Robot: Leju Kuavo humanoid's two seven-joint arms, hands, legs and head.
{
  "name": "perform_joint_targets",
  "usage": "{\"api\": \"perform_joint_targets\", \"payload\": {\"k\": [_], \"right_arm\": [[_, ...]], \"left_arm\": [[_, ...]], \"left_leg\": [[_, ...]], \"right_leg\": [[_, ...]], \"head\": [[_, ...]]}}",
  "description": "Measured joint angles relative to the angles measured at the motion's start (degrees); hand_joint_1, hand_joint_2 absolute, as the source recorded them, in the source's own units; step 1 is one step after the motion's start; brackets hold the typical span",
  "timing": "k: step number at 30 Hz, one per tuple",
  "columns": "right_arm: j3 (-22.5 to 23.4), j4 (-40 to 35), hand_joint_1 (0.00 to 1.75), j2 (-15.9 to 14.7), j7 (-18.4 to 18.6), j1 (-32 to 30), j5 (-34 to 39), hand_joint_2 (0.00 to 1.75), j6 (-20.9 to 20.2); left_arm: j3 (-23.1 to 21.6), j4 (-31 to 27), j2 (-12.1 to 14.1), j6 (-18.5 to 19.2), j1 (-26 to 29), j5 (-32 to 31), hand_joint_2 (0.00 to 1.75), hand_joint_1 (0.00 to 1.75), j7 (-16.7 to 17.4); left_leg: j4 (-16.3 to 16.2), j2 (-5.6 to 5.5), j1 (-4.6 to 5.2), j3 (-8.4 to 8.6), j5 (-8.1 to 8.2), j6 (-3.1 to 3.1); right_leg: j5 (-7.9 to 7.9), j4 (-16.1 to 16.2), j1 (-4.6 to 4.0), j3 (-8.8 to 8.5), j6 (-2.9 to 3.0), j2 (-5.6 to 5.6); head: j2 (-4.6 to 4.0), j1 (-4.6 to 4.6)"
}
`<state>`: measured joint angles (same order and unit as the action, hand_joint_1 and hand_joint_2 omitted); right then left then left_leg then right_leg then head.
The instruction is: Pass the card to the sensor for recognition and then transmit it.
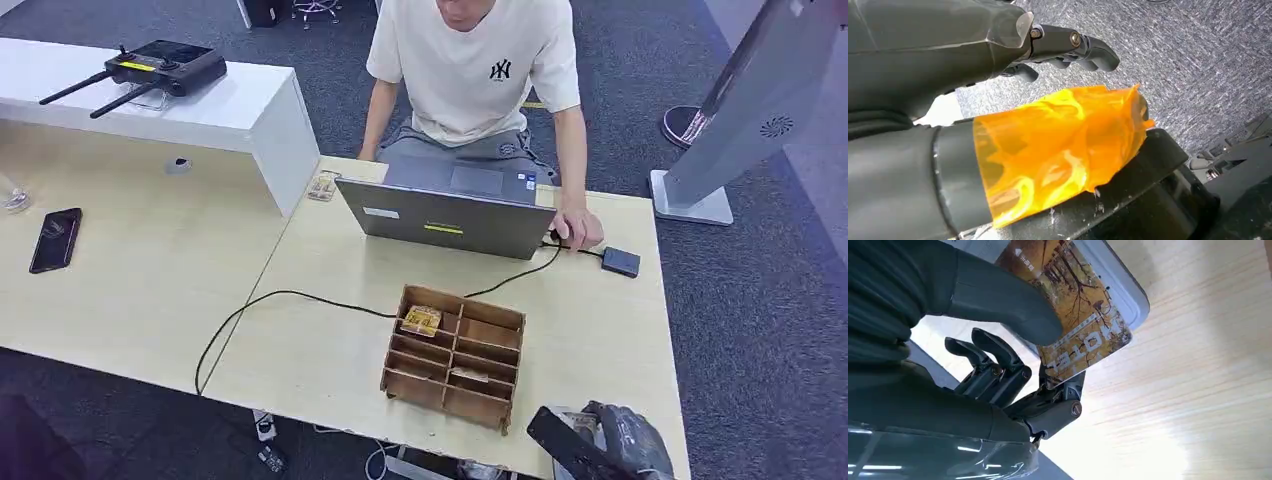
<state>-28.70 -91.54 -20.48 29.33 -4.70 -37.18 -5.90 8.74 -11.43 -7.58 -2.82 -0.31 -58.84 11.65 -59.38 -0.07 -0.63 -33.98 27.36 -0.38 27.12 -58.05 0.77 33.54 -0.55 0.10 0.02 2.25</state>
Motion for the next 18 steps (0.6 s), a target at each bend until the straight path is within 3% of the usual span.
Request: {"api": "perform_joint_targets", "payload": {"k": [18], "right_arm": [[-0.22, 0.65, 1.75, 0.04, 0.07, 0.11, 0.41, 1.75, 0.15]], "left_arm": [[0.0, 0.0, 0.0, 0.07, -0.04, -0.15, 0.0, 0.0, 0.02]], "left_leg": [[0.0, 0.0, 0.0, 0.06, 0.0, 0.0]], "right_leg": [[0.0, 0.0, 0.0, -0.06, 0.0, 0.0]], "head": [[0.0, 0.0]]}}
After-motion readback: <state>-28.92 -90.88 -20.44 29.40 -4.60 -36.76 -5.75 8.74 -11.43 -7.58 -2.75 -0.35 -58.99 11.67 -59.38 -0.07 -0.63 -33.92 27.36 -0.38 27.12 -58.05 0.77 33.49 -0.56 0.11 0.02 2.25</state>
